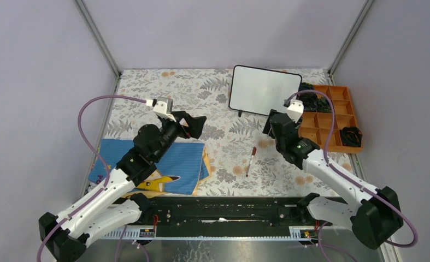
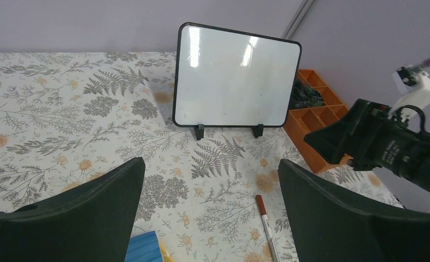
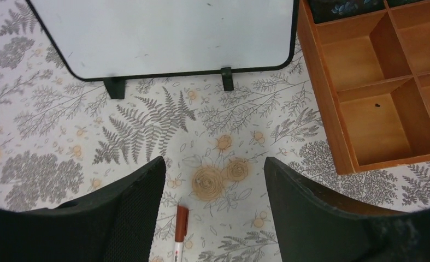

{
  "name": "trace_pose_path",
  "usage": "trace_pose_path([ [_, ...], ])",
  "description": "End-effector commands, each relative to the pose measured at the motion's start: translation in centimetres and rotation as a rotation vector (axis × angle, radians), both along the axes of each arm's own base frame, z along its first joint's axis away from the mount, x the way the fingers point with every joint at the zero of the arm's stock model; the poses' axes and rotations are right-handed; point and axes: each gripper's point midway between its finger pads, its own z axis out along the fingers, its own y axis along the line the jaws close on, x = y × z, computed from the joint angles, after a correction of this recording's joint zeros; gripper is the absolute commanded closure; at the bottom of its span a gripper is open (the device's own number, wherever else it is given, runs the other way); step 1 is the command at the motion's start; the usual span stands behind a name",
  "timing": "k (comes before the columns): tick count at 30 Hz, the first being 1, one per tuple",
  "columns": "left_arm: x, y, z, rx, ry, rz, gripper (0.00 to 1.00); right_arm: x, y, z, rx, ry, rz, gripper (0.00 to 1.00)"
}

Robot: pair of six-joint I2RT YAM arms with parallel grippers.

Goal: Write a sentence on the whiteboard
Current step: Move the whiteboard to the center of the board.

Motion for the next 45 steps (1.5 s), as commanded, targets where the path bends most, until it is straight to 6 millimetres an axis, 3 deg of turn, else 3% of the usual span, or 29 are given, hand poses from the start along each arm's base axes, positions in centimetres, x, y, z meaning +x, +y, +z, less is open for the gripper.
trace_pose_path([
  [1, -0.6, -0.4, 2.3, -0.027, -0.081, -0.035, 0.01, 2.7, -0.2, 1.0, 0.075, -0.070, -0.087, 0.29],
  [10, -1.3, -0.7, 2.7, -0.039, -0.092, -0.058, 0.01, 7.7, -2.2, -5.1, 0.017, 0.016, -0.218, 0.41],
  [16, -1.6, -1.0, 3.1, -0.046, -0.101, -0.072, 0.01, 9.9, -2.5, -7.7, -0.013, 0.066, -0.227, 0.42],
  [30, -1.9, -1.5, 2.9, -0.045, -0.105, -0.101, 0.01, 12.2, -2.9, -10.6, -0.049, 0.118, -0.155, 0.45],
  [45, -1.6, -1.8, 2.2, -0.026, -0.093, -0.101, 0.01, 13.7, -3.6, -12.3, -0.072, 0.137, -0.165, 0.60],
])
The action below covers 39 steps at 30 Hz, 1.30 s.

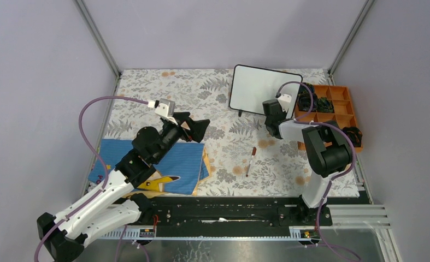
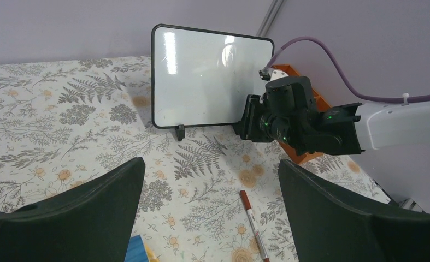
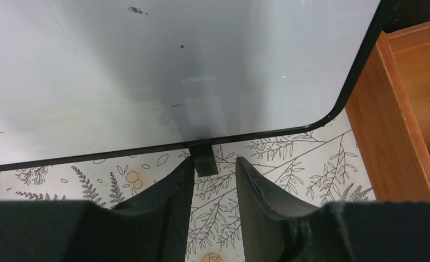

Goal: Write a sentence on the whiteboard
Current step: Move the whiteboard to the center of the board.

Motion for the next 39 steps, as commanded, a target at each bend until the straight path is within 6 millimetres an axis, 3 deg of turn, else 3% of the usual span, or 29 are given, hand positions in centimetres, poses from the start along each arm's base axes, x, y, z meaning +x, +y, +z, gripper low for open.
trace_pose_path([
  [1, 0.0, -0.3, 1.1, -0.017, -0.056, -0.010, 0.01, 2.2, 0.1, 1.6, 0.009, -0.062, -0.003, 0.61],
  [16, 0.1, -0.5, 0.8, -0.009, -0.046, -0.016, 0.01, 2.4, 0.5, 1.2, 0.012, -0.048, 0.029, 0.74],
  [25, 0.0, -0.4, 1.2, -0.017, -0.053, -0.016, 0.01, 1.9, 0.9, 1.1, 0.017, -0.030, 0.064, 1.00],
  [31, -0.3, -0.4, 1.5, -0.028, -0.058, -0.027, 0.01, 0.8, 1.5, 1.0, 0.007, -0.020, 0.108, 1.00],
  [39, -0.6, -0.6, 1.8, -0.035, -0.062, -0.041, 0.01, -1.3, 4.0, 1.0, -0.015, -0.010, 0.221, 1.00],
])
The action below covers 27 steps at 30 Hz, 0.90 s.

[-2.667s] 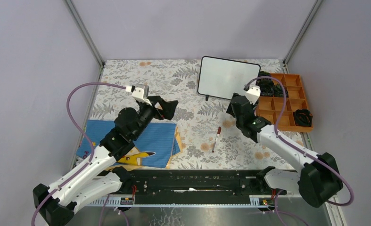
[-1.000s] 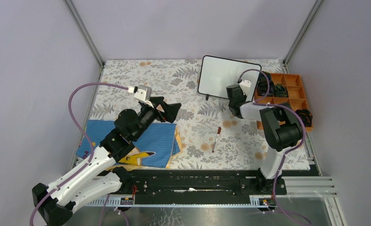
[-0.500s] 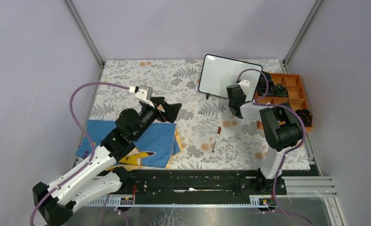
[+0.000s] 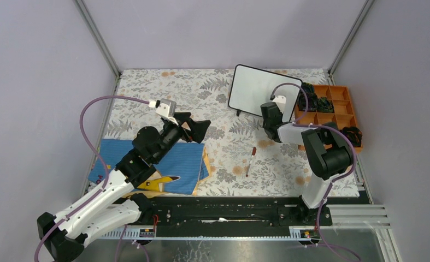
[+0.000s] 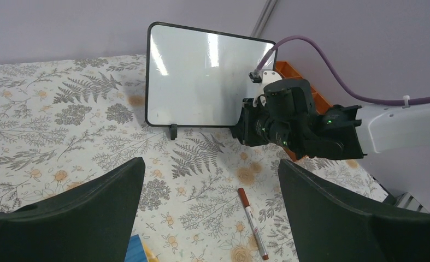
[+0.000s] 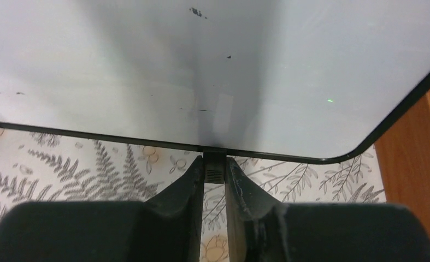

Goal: Write a sentence on the whiteboard
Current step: Move the whiteboard to the center of the board.

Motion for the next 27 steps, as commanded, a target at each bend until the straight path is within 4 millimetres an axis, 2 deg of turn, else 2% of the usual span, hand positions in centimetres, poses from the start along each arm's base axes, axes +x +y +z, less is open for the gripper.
trace_pose_path([
  [1, -0.5, -0.3, 1.9, -0.044, -0.061, -0.025, 0.01, -1.2, 2.7, 1.3, 0.013, -0.019, 0.118, 1.00],
  [16, -0.7, -0.7, 1.7, -0.041, -0.060, -0.039, 0.01, -6.1, 8.3, 1.9, 0.021, -0.016, 0.385, 1.00],
  [23, -0.8, -1.0, 1.4, -0.034, -0.056, -0.047, 0.01, -6.7, 9.9, 1.8, 0.031, -0.001, 0.484, 1.00],
  [27, -0.8, -1.0, 1.4, -0.031, -0.057, -0.048, 0.01, -6.5, 9.8, 1.8, 0.000, 0.014, 0.497, 1.00],
])
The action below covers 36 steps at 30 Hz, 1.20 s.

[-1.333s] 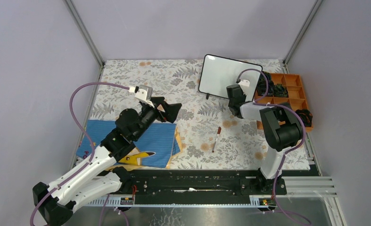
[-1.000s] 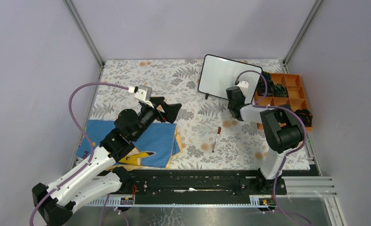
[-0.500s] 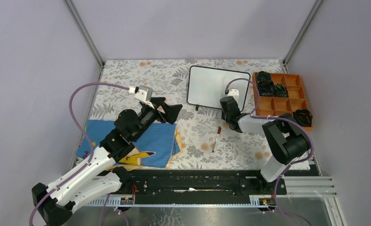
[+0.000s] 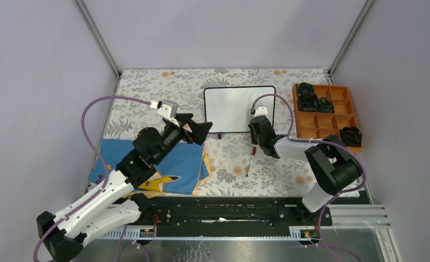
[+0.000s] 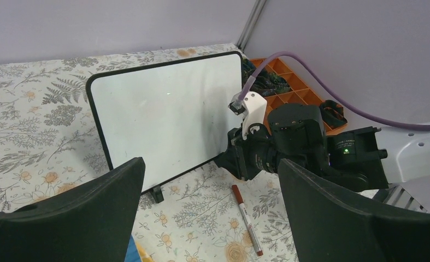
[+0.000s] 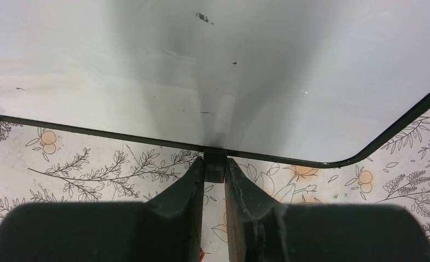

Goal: Write a sentence on the whiteboard
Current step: Move the whiteboard to the center of the board.

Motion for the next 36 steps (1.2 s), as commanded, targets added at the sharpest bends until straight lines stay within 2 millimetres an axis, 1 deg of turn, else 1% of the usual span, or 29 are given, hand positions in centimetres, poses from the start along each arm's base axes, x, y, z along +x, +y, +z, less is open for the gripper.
trace_pose_path([
  [1, -0.2, -0.4, 1.3, -0.031, -0.055, -0.016, 0.01, 0.7, 1.6, 1.8, 0.004, -0.036, 0.083, 1.00],
  [5, -0.2, -0.5, 1.2, -0.028, -0.051, -0.017, 0.01, 0.8, 1.7, 1.7, 0.006, -0.031, 0.079, 1.00],
  [9, -0.1, -0.5, 1.1, -0.019, -0.046, -0.012, 0.01, 0.7, 1.3, 1.8, 0.012, -0.035, 0.039, 1.00],
  [10, 0.0, -0.4, 1.2, -0.019, -0.045, -0.009, 0.01, 0.7, 1.1, 1.9, 0.014, -0.038, 0.031, 0.98],
  [14, 0.0, -0.3, 1.1, -0.018, -0.046, -0.003, 0.01, 0.4, 0.9, 2.2, 0.034, -0.044, 0.012, 0.82],
  [16, 0.0, -0.3, 1.1, -0.018, -0.046, -0.002, 0.01, 0.4, 0.8, 2.4, 0.039, -0.046, 0.005, 0.76],
  [22, 0.2, -0.4, 0.8, -0.011, -0.040, 0.002, 0.01, 0.3, 0.8, 3.0, 0.051, -0.053, -0.001, 0.62],
  [26, 0.3, -0.3, 0.6, -0.005, -0.037, 0.011, 0.01, 0.2, 1.0, 3.5, 0.066, -0.061, -0.002, 0.49],
  [28, 0.5, -0.2, 0.4, 0.000, -0.034, 0.020, 0.01, 0.2, 1.0, 4.1, 0.079, -0.069, -0.002, 0.45],
  [32, 1.2, 0.4, -0.2, 0.015, -0.018, 0.072, 0.01, -0.6, 0.9, 6.5, 0.141, -0.107, -0.011, 0.37],
  [34, 1.9, 0.9, -0.7, 0.022, -0.005, 0.122, 0.01, -1.1, 0.4, 8.0, 0.179, -0.144, -0.033, 0.36],
  [36, 2.7, 1.7, -1.0, 0.018, 0.010, 0.190, 0.01, -1.4, -0.5, 9.3, 0.202, -0.176, -0.092, 0.36],
])
